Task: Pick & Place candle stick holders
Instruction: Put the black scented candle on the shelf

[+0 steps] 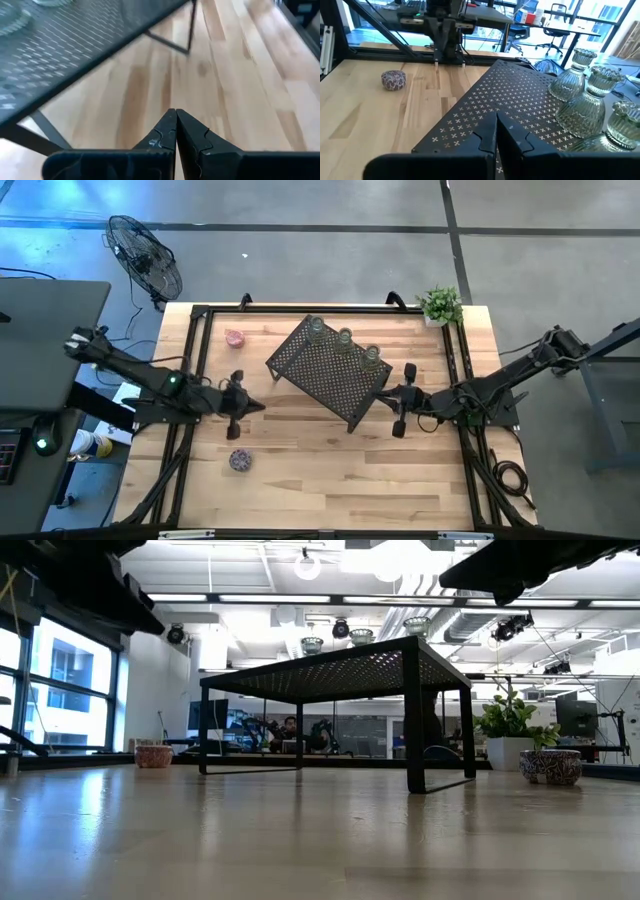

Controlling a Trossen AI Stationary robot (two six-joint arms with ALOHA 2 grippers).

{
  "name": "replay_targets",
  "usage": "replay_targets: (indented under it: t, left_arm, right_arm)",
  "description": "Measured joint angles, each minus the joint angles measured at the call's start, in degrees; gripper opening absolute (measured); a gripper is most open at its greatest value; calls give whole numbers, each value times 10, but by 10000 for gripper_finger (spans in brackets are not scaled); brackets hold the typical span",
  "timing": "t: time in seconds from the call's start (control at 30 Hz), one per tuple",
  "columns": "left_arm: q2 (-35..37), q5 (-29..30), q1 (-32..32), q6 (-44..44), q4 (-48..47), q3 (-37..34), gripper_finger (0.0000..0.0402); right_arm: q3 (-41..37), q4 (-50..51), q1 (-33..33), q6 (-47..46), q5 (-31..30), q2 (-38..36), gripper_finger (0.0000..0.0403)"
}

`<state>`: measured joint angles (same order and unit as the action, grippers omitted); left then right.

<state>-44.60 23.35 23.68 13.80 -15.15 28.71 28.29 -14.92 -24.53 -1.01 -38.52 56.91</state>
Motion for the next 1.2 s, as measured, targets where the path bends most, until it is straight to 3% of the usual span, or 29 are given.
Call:
replay_targets:
  t: [0.27,0.5,0.67,0.87,1.03,1.2]
  left_arm:
    - [-139,-16,57,102,-139,121,1]
    - [-201,-22,97,172,-231,198,26]
    - [-213,-37,114,281,-275,214,96]
    - [-213,-49,136,395,-311,211,209]
    - [-213,-57,164,411,-307,211,293]
    - [-250,-50,214,407,-298,211,333]
  right_arm:
    - [0,0,0,32,4,0,1]
    - [0,1,2,58,4,0,2]
    - [0,1,2,66,4,0,2]
    - [0,0,2,75,4,0,1]
    - [0,0,2,69,4,0,1]
    - [0,0,2,51,4,0,1]
